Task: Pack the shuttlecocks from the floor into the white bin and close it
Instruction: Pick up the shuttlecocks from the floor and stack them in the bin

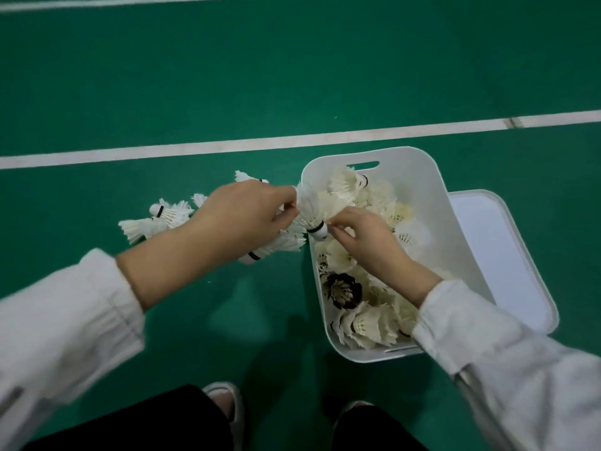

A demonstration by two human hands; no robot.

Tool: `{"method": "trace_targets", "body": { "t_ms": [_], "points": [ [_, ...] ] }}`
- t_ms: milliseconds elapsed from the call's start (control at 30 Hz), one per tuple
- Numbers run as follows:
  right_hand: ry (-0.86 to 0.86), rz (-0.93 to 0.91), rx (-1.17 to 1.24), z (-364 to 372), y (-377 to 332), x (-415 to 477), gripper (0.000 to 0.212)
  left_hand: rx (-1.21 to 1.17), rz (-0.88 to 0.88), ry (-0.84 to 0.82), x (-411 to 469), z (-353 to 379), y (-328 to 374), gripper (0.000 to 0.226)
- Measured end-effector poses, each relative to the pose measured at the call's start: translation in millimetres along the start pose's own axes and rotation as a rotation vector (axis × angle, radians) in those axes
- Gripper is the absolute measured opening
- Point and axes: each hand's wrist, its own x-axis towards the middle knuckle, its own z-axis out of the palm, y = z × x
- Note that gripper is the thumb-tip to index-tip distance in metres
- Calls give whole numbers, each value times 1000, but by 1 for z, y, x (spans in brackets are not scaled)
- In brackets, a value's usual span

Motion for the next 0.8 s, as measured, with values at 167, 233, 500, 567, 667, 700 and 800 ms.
{"method": "trace_targets", "body": {
  "t_ms": [167,233,500,567,667,700,800],
  "points": [
    [-284,109,-267,36,16,12,24,-113,-163,123,-13,21,12,25],
    [-360,92,-363,43,20,9,23,-149,-202,102,-19,31,18,25],
    [145,5,191,-24,10,-27,43,-127,-92,147,-13,29,39,25],
    [164,-153,233,-41,3,-36,52,-138,-64,130,-4,26,47,25],
    [57,-273,66,-46,3,-39,52,-168,-35,69,12,26,66,25],
    [56,-264,28,-46,6,-38,46,-160,-26,51,16,28,72,25],
    [118,-181,-8,-54,17,-36,22,-200,-22,30,22,32,82,27]
  ]
}}
